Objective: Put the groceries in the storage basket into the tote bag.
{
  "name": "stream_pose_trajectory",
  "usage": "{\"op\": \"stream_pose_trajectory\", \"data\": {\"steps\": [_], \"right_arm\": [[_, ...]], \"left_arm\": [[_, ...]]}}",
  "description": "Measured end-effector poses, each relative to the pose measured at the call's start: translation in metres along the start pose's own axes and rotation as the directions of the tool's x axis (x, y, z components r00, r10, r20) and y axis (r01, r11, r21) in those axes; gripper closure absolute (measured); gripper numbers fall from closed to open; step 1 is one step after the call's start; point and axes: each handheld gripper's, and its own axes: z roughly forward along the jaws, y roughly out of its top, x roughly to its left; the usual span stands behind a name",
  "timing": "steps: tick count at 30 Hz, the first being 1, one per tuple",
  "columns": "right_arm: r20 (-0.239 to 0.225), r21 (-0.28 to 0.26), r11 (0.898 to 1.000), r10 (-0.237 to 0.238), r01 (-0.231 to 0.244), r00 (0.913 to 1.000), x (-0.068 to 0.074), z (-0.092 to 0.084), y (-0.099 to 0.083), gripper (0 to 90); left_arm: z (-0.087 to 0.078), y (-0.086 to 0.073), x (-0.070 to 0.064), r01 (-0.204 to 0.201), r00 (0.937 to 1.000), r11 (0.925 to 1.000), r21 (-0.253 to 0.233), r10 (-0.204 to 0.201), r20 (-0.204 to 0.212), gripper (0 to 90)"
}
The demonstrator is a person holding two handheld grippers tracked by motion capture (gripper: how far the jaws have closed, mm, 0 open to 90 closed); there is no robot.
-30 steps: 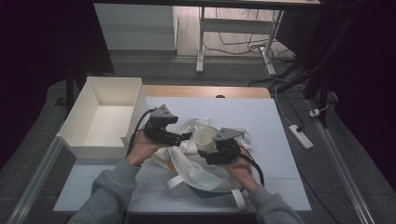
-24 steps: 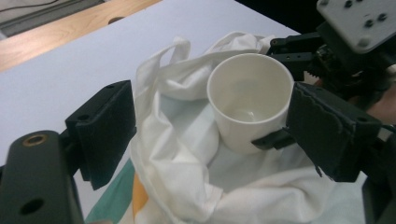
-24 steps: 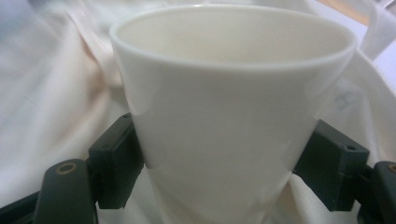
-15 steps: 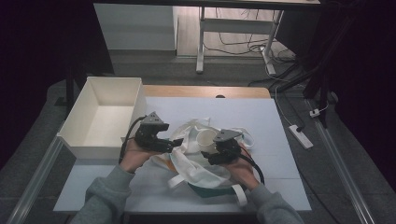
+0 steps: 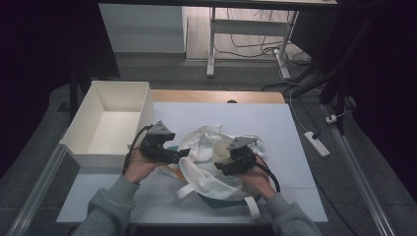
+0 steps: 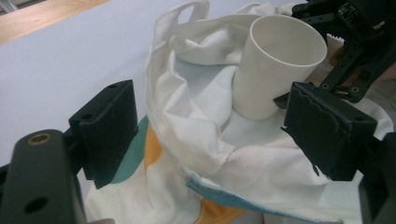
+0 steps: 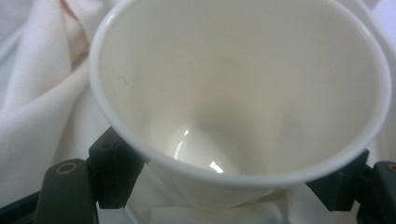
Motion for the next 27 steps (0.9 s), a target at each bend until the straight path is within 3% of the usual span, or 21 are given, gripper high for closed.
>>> {"op": "stream_pose_trajectory", "data": {"steps": [6, 8, 10, 17, 27], "right_arm": [[-0.01, -0.003, 1.0, -0.002, 0.002, 0.9999, 0.003, 0.002, 0.001, 22.9], [0.013, -0.001, 1.0, -0.004, 0.004, 0.9999, 0.003, 0.001, 0.002, 21.2], [0.049, 0.005, 1.0, -0.008, 0.007, 0.9988, 0.004, -0.002, 0.004, 13.9], [0.021, -0.056, 0.998, 0.011, -0.01, 0.9997, 0.002, -0.035, 0.007, 7.1], [0.031, -0.12, 0.991, 0.055, -0.051, 0.998, -0.009, -0.075, -0.003, 7.0]], "left_arm": [[-0.001, 0.0, 0.0, 0.0, 1.0, 1.0, 0.003, 0.0, 0.004, 17.7], [0.0, 0.0, 0.0, -0.001, 1.0, 1.0, 0.006, 0.001, 0.005, 17.7], [0.001, -0.001, 0.0, 0.0, 1.0, 0.9999, 0.012, 0.0, 0.006, 17.7], [0.002, -0.002, 0.002, 0.012, 0.9999, 0.9997, 0.022, -0.012, 0.003, 17.8], [0.004, -0.002, 0.001, 0.02, 0.9998, 0.9992, 0.035, -0.019, -0.006, 19.2]]}}
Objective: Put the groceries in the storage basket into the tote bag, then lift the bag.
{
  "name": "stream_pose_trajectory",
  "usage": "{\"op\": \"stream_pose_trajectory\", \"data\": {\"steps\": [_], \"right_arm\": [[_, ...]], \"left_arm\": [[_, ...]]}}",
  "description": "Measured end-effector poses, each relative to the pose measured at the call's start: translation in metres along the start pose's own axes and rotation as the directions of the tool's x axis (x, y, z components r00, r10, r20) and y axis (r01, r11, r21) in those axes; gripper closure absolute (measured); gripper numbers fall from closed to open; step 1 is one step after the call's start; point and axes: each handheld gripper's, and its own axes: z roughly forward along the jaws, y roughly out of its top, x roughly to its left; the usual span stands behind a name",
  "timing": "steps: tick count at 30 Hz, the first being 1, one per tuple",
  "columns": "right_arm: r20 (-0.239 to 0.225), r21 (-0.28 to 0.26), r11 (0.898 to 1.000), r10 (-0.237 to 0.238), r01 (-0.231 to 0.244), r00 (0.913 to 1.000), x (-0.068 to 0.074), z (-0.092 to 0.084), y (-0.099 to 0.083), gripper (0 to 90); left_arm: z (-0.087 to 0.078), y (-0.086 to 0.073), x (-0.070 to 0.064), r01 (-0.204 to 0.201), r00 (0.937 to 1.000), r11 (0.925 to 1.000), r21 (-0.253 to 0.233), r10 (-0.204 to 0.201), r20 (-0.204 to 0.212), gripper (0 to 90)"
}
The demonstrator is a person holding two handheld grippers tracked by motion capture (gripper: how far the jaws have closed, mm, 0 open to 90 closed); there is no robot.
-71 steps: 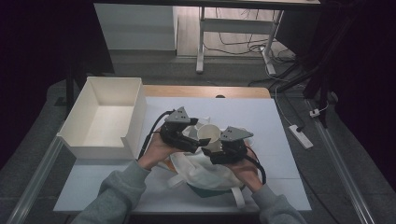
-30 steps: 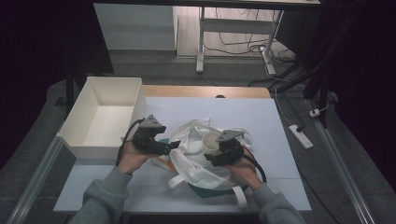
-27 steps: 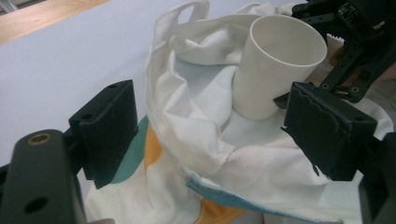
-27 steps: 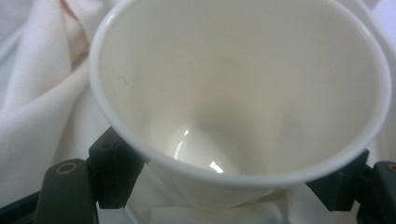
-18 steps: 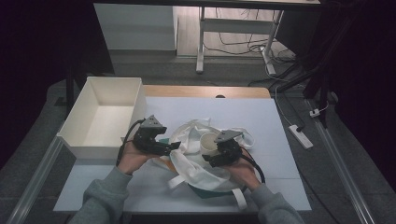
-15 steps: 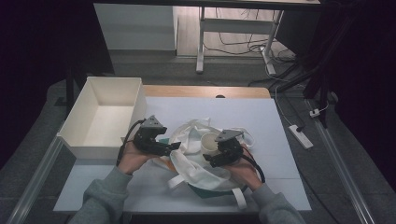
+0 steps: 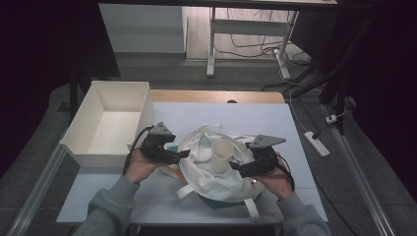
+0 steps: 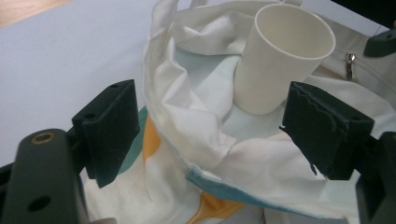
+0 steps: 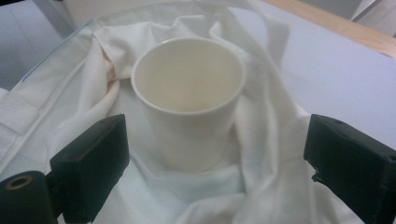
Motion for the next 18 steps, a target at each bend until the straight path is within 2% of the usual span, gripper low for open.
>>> {"op": "stream_pose_trajectory", "data": {"steps": [5, 10, 18], "right_arm": [[0.021, -0.042, 0.999, 0.011, -0.011, 0.9997, -0.006, -0.017, -0.003, 7.7], [0.046, -0.056, 0.998, 0.027, -0.024, 0.9986, -0.01, -0.029, -0.008, 9.4], [0.066, -0.054, 0.997, 0.052, -0.048, 0.9965, -0.017, -0.035, -0.018, 11.8]], "left_arm": [[0.0, -0.002, 0.0, -0.003, 1.0, 0.9999, 0.01, 0.003, -0.007, 19.8], [0.003, -0.003, -0.001, 0.001, 1.0, 0.9998, 0.019, -0.001, -0.005, 20.5], [0.007, -0.007, -0.002, 0.038, 0.996, 0.9985, 0.041, -0.034, -0.082, 27.6]]}}
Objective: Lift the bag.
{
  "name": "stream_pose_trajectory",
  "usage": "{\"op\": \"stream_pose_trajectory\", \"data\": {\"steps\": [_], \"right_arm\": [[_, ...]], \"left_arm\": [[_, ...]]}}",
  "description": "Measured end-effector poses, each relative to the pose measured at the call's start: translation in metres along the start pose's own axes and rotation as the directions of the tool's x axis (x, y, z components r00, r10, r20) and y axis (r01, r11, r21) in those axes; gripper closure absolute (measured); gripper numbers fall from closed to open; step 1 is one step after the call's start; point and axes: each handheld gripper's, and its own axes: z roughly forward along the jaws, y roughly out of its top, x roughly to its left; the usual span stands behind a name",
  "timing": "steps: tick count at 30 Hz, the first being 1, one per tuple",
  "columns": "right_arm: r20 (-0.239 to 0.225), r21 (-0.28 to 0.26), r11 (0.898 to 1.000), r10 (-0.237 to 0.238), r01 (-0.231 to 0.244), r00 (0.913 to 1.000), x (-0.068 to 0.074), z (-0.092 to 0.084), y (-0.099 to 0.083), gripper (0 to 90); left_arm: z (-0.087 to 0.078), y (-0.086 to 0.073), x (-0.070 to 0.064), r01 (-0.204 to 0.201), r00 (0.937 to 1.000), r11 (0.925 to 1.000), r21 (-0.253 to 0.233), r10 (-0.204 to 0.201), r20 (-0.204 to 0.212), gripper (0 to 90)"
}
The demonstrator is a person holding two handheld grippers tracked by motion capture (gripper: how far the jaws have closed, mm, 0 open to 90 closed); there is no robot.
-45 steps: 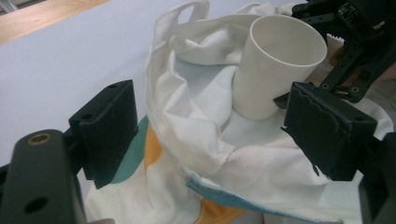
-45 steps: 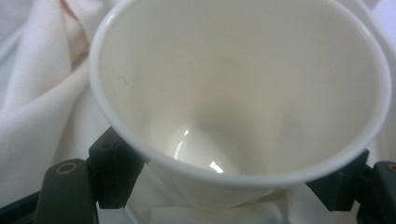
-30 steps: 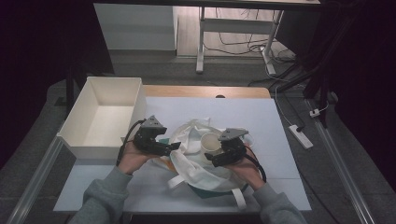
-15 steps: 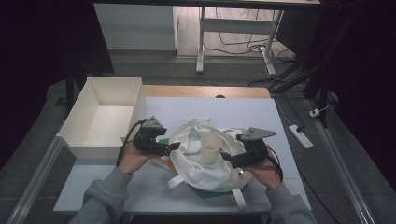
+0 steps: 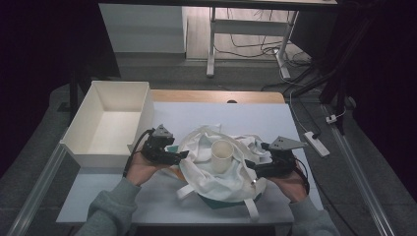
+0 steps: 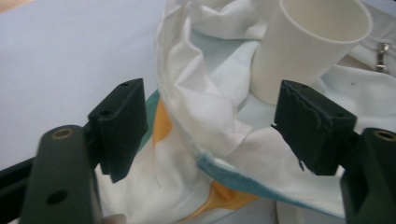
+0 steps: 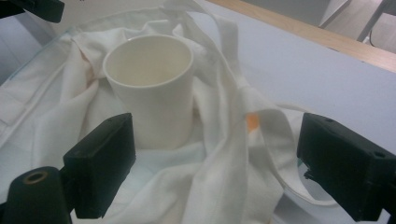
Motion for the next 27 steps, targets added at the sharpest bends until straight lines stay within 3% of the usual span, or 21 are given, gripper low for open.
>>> {"op": "stream_pose_trajectory", "data": {"steps": [6, 18, 24, 27], "right_arm": [[0.011, -0.001, 1.0, -0.004, 0.004, 0.9999, -0.003, -0.002, -0.002, 12.7], [0.01, 0.008, 1.0, -0.005, 0.005, 0.9999, -0.006, -0.003, -0.006, 14.1], [0.012, 0.021, 1.0, -0.003, 0.003, 0.9999, -0.007, -0.001, -0.008, 15.0], [0.033, 0.067, 0.998, 0.001, -0.003, 0.9994, -0.008, 0.001, -0.009, 19.5]], "left_arm": [[0.001, -0.003, 0.003, 0.034, 0.9988, 0.9994, 0.009, -0.033, -0.037, 37.6], [0.011, -0.012, 0.001, 0.045, 0.9958, 0.9967, 0.067, -0.04, -0.082, 53.2], [0.015, -0.017, 0.002, 0.055, 0.9963, 0.9944, 0.091, -0.048, -0.071, 55.3], [0.021, -0.019, 0.001, 0.046, 0.997, 0.9927, 0.111, -0.039, -0.067, 58.2]]}}
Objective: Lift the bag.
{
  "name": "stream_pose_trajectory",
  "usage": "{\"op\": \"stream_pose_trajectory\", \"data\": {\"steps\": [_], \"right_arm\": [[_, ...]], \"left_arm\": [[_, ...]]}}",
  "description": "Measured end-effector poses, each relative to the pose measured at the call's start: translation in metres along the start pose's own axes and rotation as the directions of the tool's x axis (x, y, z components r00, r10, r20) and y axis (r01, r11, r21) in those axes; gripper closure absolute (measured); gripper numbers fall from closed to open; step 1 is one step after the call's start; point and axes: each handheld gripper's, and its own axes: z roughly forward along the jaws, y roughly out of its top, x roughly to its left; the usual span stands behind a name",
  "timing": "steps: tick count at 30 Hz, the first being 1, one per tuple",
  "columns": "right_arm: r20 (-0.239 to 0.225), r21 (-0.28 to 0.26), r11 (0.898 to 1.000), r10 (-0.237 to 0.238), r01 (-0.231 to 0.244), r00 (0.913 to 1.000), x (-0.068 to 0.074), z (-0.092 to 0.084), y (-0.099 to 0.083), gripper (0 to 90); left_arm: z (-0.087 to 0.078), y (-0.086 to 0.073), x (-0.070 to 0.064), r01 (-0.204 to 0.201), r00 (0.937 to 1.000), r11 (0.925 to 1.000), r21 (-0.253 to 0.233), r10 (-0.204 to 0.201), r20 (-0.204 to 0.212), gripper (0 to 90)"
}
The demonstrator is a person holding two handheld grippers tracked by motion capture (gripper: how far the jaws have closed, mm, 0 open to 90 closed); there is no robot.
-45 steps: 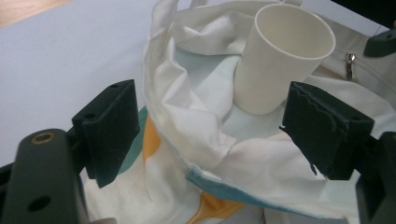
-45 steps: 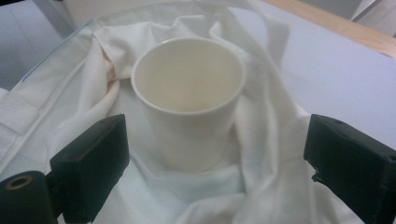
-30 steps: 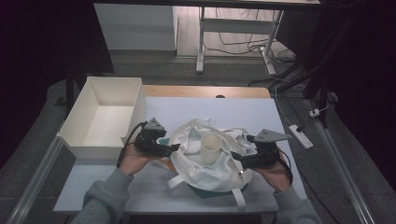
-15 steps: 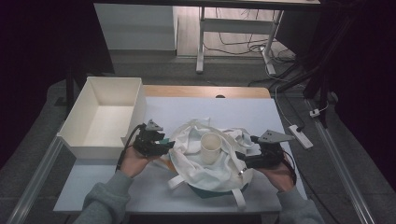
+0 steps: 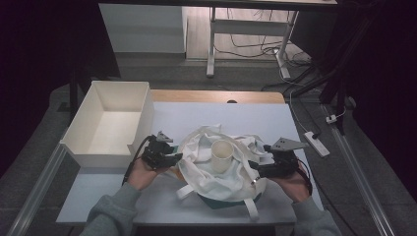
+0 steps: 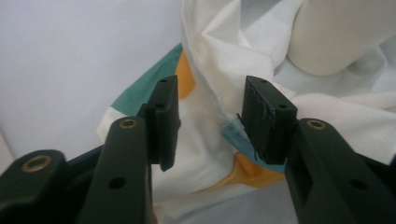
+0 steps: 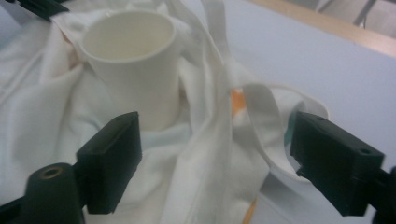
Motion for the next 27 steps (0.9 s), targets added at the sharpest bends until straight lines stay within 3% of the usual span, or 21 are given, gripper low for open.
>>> {"op": "stream_pose_trajectory", "data": {"steps": [3, 6, 12, 14, 16, 18, 24, 27], "right_arm": [[0.024, 0.062, 0.998, 0.019, -0.021, 0.9995, -0.002, 0.004, -0.003, 26.9], [0.015, 0.108, 0.994, 0.027, -0.029, 0.9995, -0.003, 0.005, -0.007, 41.4], [0.029, 0.267, 0.962, 0.049, -0.055, 0.9984, -0.003, 0.008, -0.014, 52.8], [0.017, 0.291, 0.955, 0.046, -0.049, 0.9988, -0.005, 0.01, -0.018, 65.2], [-0.031, 0.285, 0.957, 0.064, -0.052, 0.9975, -0.005, 0.01, -0.021, 81.0], [-0.04, 0.274, 0.961, 0.052, -0.039, 0.9978, -0.004, 0.008, -0.019, 86.3], [0.01, 0.156, 0.988, -0.004, 0.003, 0.9999, -0.002, -0.019, 0.0, 88.6], [0.048, 0.081, 0.997, -0.005, 0.001, 0.9988, -0.005, -0.037, 0.008, 88.9]], "left_arm": [[0.004, -0.002, 0.004, 0.016, 0.999, 0.9997, 0.017, -0.017, 0.041, 65.7], [0.006, -0.003, 0.004, 0.005, 0.9981, 0.9992, 0.04, -0.007, 0.062, 73.9], [0.006, -0.003, 0.005, -0.019, 0.9974, 0.9987, 0.047, 0.015, 0.071, 80.0], [0.005, -0.003, 0.005, -0.021, 0.9966, 0.999, 0.038, 0.018, 0.08, 80.7], [0.001, -0.003, 0.006, -0.026, 0.9955, 0.9994, 0.021, 0.024, 0.092, 81.1], [-0.004, -0.001, 0.006, -0.033, 0.9944, 0.9994, 0.005, 0.032, 0.1, 81.4], [-0.034, 0.007, 0.007, -0.047, 0.9924, 0.9954, -0.083, 0.056, 0.11, 82.2], [-0.05, 0.01, 0.01, -0.035, 0.9922, 0.9893, -0.141, 0.052, 0.113, 82.5]]}}
